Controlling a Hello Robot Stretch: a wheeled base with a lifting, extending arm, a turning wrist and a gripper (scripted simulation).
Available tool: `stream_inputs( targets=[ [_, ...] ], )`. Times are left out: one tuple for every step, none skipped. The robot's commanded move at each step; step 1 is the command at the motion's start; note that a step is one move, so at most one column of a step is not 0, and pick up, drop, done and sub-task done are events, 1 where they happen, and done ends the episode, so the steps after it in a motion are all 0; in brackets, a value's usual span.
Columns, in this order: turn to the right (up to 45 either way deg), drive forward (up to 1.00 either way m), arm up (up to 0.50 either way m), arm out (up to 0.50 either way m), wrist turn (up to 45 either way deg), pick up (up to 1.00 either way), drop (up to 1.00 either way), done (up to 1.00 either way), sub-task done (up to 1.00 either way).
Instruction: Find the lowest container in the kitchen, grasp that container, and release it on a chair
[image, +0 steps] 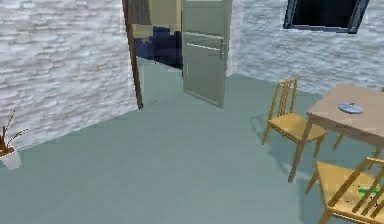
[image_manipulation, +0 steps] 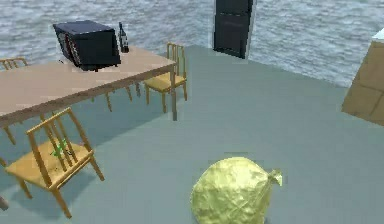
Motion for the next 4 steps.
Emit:
stream_inputs(
  targets=[
    [42.0, 0.00, 0.00, 0.00, 0.0, 0.00, 0.00, 0.00, 0.00],
    [0.0, 0.50, 0.00, 0.00, 0.0, 0.00, 0.00, 0.00, 0.00],
    [-45.0, 0.00, 0.00, 0.00, 0.0, 0.00, 0.00, 0.00, 0.00],
    [-42.0, 0.00, 0.00, 0.00, 0.0, 0.00, 0.00, 0.00, 0.00]
  ],
)
